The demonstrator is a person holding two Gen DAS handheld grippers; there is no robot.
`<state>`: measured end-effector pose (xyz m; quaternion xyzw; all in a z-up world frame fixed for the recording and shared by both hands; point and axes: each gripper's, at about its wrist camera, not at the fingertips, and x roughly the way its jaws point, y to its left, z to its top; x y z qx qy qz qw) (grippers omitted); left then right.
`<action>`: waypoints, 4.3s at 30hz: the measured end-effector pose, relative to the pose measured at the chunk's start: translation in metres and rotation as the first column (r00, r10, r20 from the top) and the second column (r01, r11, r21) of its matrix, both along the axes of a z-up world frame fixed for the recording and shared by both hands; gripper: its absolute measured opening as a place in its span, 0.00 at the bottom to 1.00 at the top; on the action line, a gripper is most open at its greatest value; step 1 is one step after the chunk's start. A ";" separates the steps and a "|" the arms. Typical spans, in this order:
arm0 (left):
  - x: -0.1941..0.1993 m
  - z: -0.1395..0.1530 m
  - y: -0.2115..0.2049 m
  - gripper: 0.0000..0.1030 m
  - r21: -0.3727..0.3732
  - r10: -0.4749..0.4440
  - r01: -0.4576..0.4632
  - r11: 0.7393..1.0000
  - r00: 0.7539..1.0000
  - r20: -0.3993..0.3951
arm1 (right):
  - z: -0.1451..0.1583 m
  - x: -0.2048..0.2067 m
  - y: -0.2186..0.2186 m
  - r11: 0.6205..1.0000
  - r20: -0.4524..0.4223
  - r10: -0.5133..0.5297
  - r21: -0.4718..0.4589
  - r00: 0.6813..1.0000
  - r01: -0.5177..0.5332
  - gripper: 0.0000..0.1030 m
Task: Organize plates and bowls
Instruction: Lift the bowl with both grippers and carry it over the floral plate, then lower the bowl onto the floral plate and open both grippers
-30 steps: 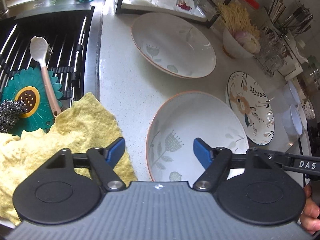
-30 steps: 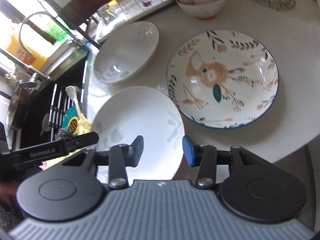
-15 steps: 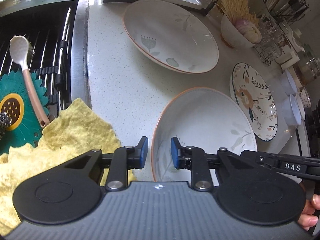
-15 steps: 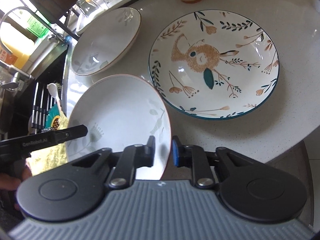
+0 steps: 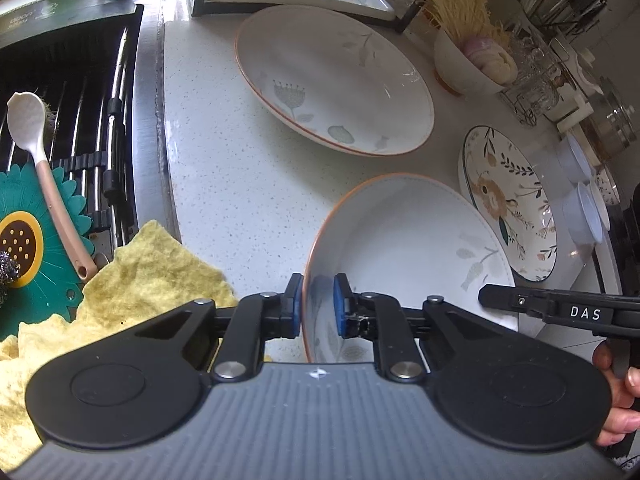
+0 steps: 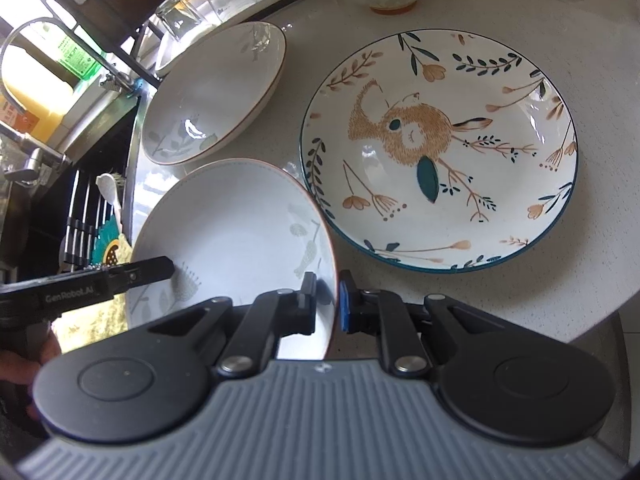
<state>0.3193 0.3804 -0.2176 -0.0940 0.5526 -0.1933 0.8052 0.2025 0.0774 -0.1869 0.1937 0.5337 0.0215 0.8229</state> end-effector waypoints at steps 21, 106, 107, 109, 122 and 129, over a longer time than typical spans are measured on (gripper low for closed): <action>0.004 0.040 0.014 0.15 -0.106 0.055 -0.052 0.993 0.998 0.022 | 0.047 0.014 -0.009 0.996 0.082 0.088 0.021 0.993 -0.090 0.13; 0.038 0.029 -0.169 0.21 -0.011 0.195 -0.197 0.980 0.977 -0.083 | 0.005 0.078 -0.172 0.994 0.109 0.111 -0.011 0.988 -0.110 0.16; 0.036 0.030 -0.167 0.21 -0.011 0.210 -0.211 0.977 0.975 -0.073 | 0.005 0.077 -0.172 0.994 0.113 0.106 -0.011 0.988 -0.105 0.16; 0.032 0.031 -0.164 0.21 0.017 0.224 -0.224 0.975 0.973 -0.050 | 0.005 0.076 -0.171 0.995 0.114 0.100 -0.011 0.988 -0.099 0.16; 0.009 0.086 -0.174 0.21 0.018 0.238 -0.241 0.970 0.966 0.103 | 0.051 0.049 -0.185 0.997 0.265 0.068 -0.060 0.962 -0.054 0.16; -0.006 0.140 -0.197 0.21 -0.007 0.222 -0.225 0.974 0.954 0.203 | 0.100 0.025 -0.192 0.997 0.378 0.066 -0.070 0.923 -0.043 0.16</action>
